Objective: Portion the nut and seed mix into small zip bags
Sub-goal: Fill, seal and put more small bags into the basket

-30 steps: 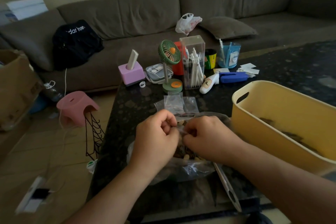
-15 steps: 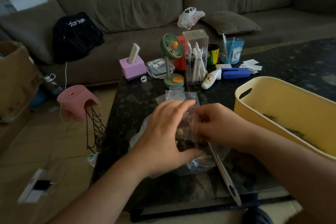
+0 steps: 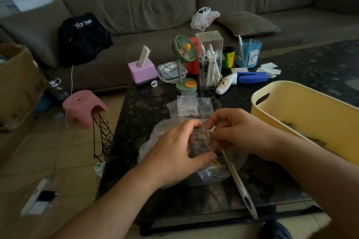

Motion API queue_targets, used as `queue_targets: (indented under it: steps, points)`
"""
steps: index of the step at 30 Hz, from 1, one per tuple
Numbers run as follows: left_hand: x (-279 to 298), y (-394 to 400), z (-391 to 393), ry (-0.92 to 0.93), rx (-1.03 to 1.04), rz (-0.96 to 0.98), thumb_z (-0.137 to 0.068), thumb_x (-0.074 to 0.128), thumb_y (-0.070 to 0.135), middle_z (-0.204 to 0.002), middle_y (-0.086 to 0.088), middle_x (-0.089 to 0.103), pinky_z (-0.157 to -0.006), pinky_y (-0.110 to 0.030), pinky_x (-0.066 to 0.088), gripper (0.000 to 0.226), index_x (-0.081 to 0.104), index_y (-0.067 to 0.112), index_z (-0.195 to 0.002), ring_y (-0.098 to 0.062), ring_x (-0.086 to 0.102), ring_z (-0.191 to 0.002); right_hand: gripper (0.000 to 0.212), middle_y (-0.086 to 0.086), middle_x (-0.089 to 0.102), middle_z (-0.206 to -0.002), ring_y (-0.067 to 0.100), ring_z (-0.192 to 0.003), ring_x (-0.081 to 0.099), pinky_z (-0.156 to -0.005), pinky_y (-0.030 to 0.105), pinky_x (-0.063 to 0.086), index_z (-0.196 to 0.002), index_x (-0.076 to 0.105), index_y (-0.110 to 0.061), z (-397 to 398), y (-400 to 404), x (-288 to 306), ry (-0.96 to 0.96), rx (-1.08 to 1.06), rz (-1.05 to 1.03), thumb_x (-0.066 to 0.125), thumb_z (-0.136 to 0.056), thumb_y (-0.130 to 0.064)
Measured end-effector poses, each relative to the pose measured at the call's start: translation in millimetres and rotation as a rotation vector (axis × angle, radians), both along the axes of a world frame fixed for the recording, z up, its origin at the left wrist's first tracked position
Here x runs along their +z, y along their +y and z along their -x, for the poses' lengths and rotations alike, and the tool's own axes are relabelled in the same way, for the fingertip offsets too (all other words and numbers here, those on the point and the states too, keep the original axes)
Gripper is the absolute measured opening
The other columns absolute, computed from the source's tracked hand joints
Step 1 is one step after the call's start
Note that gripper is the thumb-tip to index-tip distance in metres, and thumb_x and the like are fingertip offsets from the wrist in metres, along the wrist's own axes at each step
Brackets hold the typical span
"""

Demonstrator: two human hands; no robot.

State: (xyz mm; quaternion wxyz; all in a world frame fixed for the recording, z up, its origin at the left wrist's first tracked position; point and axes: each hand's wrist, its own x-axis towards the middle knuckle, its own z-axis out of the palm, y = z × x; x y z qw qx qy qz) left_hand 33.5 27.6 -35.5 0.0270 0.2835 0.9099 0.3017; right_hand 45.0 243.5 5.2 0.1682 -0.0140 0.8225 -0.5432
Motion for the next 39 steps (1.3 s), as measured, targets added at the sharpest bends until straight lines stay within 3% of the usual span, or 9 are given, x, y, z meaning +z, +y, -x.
queue_targets:
  steps: [2, 5, 9, 12, 16, 21, 26, 33, 39]
  points:
    - [-1, -1, 0, 0.016, 0.011, -0.016, -0.080, 0.075, 0.071, -0.130, 0.032, 0.050, -0.101, -0.026, 0.050, 0.069, 0.042, 0.052, -0.138, 0.007, 0.050, -0.121, 0.019, 0.009, 0.077, -0.088, 0.025, -0.085, 0.076, -0.084, 0.044, 0.065, -0.109, 0.068, -0.023, -1, 1, -1, 0.015, 0.011, 0.019, 0.068, -0.096, -0.009]
    - [-4, 0, 2, 0.049, 0.004, 0.014, -0.080, 0.076, 0.069, -0.129, 0.031, 0.051, -0.104, -0.026, 0.048, 0.067, 0.049, 0.049, -0.139, 0.007, 0.050, -0.121, 0.027, -0.007, 0.071, -0.097, 0.004, -0.085, 0.071, -0.075, 0.032, 0.064, -0.109, 0.061, -0.040, -4, 0, -5, 0.256, 0.035, -0.237, 0.076, -0.092, -0.027]
    - [-5, 1, 1, 0.014, 0.014, 0.004, -0.084, 0.075, 0.061, -0.112, 0.037, 0.053, -0.095, -0.011, 0.043, 0.052, 0.048, 0.057, -0.128, 0.016, 0.051, -0.110, 0.029, -0.019, 0.065, -0.099, -0.003, -0.090, 0.063, -0.073, 0.022, 0.056, -0.099, 0.068, -0.042, -2, -3, -10, 0.496, 0.070, -0.366, 0.077, -0.090, -0.016]
    - [-2, 3, 2, -0.070, 0.036, -0.053, -0.091, 0.071, 0.045, -0.115, 0.030, 0.060, -0.091, -0.016, 0.049, 0.047, 0.046, 0.053, -0.130, 0.012, 0.057, -0.109, 0.025, -0.019, 0.067, -0.087, -0.004, -0.085, 0.064, -0.073, 0.015, 0.054, -0.092, 0.074, -0.036, 1, -5, -12, 0.594, -0.023, -0.350, 0.079, -0.088, -0.012]
    - [3, 4, 3, -0.112, 0.015, -0.091, -0.088, 0.068, 0.051, -0.119, 0.021, 0.063, -0.093, -0.035, 0.058, 0.057, 0.042, 0.046, -0.137, 0.003, 0.062, -0.108, 0.030, -0.018, 0.068, -0.081, -0.006, -0.081, 0.065, -0.069, 0.010, 0.053, -0.084, 0.068, -0.043, 2, -8, -10, 0.607, -0.140, -0.288, 0.078, -0.089, -0.015]
    - [3, 1, 0, -0.064, 0.028, -0.101, -0.079, 0.075, 0.070, -0.137, 0.032, 0.050, -0.105, -0.018, 0.046, 0.086, 0.036, 0.047, -0.153, 0.011, 0.049, -0.126, 0.034, -0.018, 0.067, -0.081, -0.002, -0.081, 0.066, -0.070, 0.013, 0.054, -0.084, 0.067, -0.044, 0, -11, -10, 0.604, -0.085, -0.289, 0.079, -0.088, -0.012]
    - [-1, -1, 0, -0.173, 0.062, -0.279, -0.075, 0.086, 0.061, -0.124, 0.023, 0.070, -0.100, -0.024, 0.057, 0.072, 0.061, 0.040, -0.138, 0.010, 0.064, -0.115, 0.022, -0.018, 0.067, -0.087, -0.001, -0.083, 0.066, -0.073, 0.020, 0.058, -0.090, 0.071, -0.038, -1, -13, -15, 0.613, -0.040, -0.303, 0.080, -0.087, -0.017]
    - [-1, 1, 5, -0.460, 0.151, -0.341, -0.066, 0.091, 0.064, -0.113, 0.021, 0.076, -0.103, -0.038, 0.057, 0.067, 0.067, 0.036, -0.122, 0.002, 0.071, -0.107, 0.011, -0.013, 0.069, -0.095, 0.004, -0.087, 0.069, -0.078, 0.026, 0.060, -0.105, 0.068, -0.036, 7, -4, -24, 0.494, -0.033, -0.174, 0.069, -0.098, -0.028]
    - [-5, -8, 3, -0.653, 0.184, -0.245, -0.076, 0.090, 0.047, -0.115, 0.014, 0.077, -0.106, -0.038, 0.057, 0.056, 0.066, 0.036, -0.126, -0.003, 0.071, -0.111, 0.044, -0.012, 0.058, -0.126, 0.007, -0.114, 0.057, -0.098, 0.023, 0.048, -0.133, 0.061, -0.045, 10, 21, -69, 0.288, 0.399, -0.882, 0.058, -0.101, -0.014]
